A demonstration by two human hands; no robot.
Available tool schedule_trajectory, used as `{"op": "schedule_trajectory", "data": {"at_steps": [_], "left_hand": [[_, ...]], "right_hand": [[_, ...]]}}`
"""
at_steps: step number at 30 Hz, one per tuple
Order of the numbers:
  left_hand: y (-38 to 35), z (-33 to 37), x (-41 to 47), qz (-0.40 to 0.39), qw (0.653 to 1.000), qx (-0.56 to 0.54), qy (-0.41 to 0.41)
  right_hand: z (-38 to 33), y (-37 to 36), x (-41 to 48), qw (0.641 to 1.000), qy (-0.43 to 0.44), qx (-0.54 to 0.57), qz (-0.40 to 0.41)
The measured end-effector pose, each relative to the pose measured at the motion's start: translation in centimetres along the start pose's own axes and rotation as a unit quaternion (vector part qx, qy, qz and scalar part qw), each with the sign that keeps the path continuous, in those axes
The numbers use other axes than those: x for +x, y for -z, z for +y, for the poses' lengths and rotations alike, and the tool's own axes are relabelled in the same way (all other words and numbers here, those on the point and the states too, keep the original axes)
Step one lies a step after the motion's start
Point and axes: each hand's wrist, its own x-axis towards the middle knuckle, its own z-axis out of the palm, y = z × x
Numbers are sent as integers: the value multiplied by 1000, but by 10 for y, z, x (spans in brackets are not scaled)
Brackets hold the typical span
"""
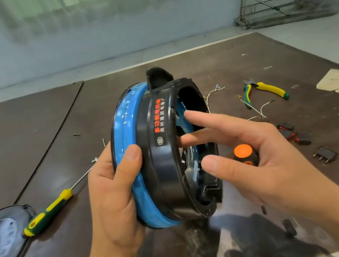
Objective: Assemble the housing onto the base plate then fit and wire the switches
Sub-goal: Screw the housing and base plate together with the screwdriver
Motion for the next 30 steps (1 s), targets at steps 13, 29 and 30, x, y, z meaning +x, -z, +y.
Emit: {"op": "schedule_trajectory", "data": {"at_steps": [13,29,30], "left_hand": [[-25,5,-13,-56,983,147,-91],[-28,12,-11,-88,974,191,-85],[-28,12,-11,-97,969,207,-93]], "right_hand": [[-6,-17,-1,983,70,-21,169],[1,-11,2,980,16,57,188],[1,-10,2,982,16,47,184]]}}
